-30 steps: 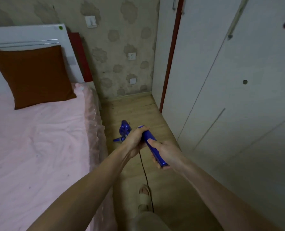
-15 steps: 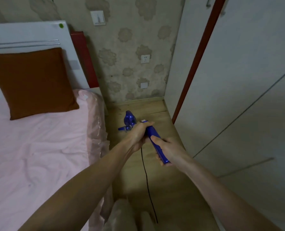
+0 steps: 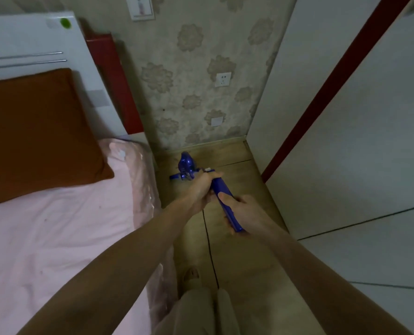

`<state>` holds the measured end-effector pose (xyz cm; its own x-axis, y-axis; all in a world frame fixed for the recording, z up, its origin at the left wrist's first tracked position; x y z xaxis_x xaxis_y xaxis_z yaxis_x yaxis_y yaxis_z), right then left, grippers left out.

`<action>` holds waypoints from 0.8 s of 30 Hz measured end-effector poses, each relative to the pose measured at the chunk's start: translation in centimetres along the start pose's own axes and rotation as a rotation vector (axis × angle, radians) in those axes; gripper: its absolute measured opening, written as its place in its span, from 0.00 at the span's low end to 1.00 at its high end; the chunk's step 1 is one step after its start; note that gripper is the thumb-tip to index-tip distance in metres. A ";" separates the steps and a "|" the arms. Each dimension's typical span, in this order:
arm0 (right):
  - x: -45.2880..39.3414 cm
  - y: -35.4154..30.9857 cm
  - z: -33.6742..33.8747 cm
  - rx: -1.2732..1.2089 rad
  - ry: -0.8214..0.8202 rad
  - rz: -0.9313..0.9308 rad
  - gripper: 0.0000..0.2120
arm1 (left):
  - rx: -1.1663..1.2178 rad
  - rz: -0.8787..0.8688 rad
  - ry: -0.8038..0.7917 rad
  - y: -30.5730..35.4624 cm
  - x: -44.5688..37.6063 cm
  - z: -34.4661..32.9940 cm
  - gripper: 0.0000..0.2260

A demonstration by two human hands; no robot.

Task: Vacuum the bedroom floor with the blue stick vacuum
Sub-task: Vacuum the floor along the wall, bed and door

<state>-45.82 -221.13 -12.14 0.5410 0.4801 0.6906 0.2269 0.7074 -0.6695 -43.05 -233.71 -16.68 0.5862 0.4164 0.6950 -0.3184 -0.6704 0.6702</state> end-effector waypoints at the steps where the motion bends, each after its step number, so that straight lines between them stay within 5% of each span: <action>1: -1.0 -0.5 -0.5 0.003 -0.002 -0.013 0.22 | 0.008 0.008 0.006 0.5 -1.0 0.6 0.06; 15: -6.8 -1.9 -3.8 0.027 -0.037 -0.109 0.22 | -0.132 0.165 0.103 0.8 -8.7 4.3 0.04; 20: -5.5 -1.5 -2.2 0.029 -0.089 -0.128 0.20 | -0.195 0.220 0.144 -0.7 -9.5 3.6 0.29; 24: -6.8 -1.4 -0.9 0.030 -0.108 -0.115 0.20 | -0.166 0.205 0.172 -0.4 -10.4 2.4 0.32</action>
<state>-49.10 -225.88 -16.14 0.4222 0.4466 0.7888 0.2569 0.7756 -0.5766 -47.24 -239.19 -24.77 0.3671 0.3901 0.8445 -0.5425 -0.6477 0.5350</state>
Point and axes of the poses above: each hand's wrist, its own x-axis away from the middle knuckle, its own z-axis out of the back of the hand, y = z × x, the point moved 3 cm from there along -x, towards the middle knuckle, and after that the axes turned 2 degrees about y, right-handed, at the moved point
